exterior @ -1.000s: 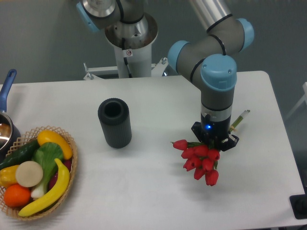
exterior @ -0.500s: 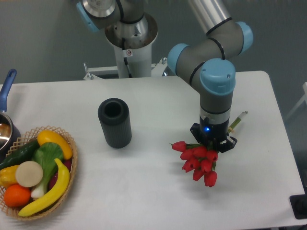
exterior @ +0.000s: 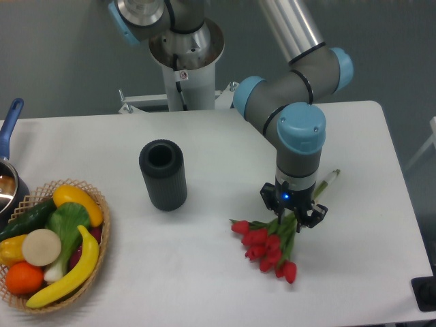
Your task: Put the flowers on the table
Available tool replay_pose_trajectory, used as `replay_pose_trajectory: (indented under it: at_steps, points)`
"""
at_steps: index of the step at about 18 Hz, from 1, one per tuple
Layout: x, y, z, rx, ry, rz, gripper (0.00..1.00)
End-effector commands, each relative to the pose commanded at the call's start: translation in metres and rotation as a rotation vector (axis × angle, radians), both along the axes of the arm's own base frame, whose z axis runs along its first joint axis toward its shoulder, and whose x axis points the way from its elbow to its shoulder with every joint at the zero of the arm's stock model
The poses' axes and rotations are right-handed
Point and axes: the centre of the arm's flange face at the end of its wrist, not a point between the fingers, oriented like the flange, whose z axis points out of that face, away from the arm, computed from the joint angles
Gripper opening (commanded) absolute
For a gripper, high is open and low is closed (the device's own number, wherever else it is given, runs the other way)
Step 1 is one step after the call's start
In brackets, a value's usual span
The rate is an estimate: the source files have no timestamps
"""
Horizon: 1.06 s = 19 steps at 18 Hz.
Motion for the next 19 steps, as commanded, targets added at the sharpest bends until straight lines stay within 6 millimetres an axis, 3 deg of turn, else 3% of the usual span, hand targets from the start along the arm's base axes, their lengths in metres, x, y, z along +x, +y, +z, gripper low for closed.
replay_pose_trajectory:
  at_steps: [8, 12, 16, 19]
  points:
    - [-0.024, -0.022, 0.008, 0.019, 0.053, 0.002, 1.0]
    - [-0.041, -0.044, 0.008, 0.007, 0.072, -0.049, 1.0]
    - [-0.041, -0.055, 0.02, 0.012, 0.087, -0.047, 1.0]
    - [-0.043, -0.069, 0.007, -0.014, 0.074, -0.108, 1.0]
